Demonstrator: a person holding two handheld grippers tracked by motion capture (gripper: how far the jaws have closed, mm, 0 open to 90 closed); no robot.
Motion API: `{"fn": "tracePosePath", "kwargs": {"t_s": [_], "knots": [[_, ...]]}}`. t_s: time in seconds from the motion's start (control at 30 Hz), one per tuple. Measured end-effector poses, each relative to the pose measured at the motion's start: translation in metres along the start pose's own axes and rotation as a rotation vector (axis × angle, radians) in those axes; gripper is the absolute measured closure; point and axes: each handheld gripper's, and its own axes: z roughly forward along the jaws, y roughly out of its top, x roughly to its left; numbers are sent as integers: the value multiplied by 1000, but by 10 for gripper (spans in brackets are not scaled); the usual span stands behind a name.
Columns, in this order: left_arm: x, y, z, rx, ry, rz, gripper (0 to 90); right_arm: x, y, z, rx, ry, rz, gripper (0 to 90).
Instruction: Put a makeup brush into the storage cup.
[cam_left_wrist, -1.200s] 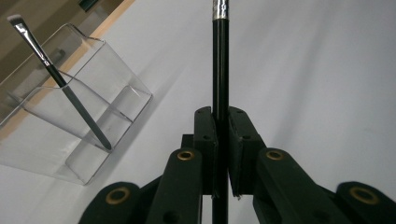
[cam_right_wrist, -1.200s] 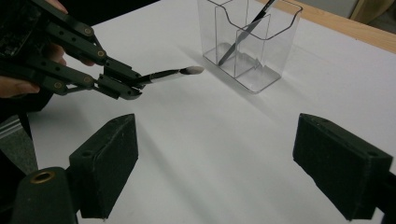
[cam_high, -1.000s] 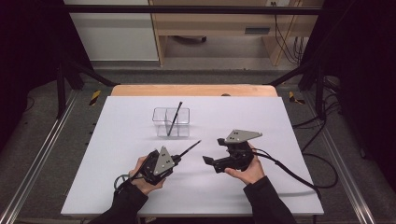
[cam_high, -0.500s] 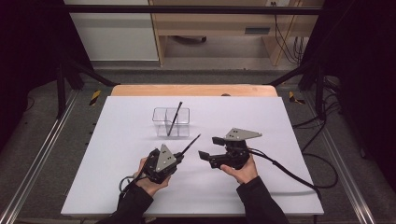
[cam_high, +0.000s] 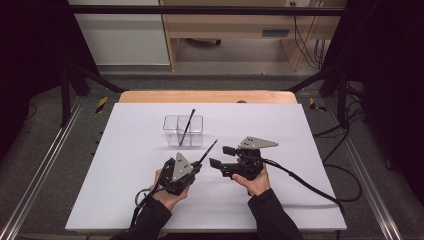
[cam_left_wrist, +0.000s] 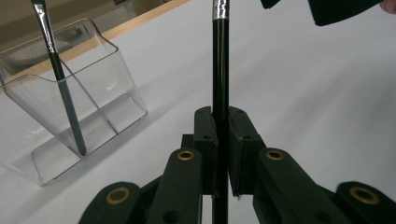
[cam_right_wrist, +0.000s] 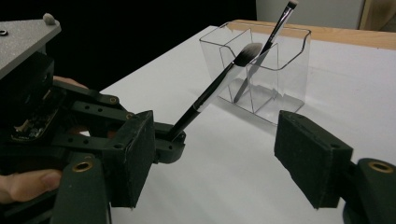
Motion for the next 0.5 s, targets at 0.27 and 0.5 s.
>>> {"fn": "tracePosePath", "kwargs": {"t_s": [0.27,0.5], "knots": [[-6,2,4,0,3,-27,829,-2,1,3,-25,0,38,353],[-8,2,4,5,5,-33,829,-4,1,8,-36,8,81,405]]}}
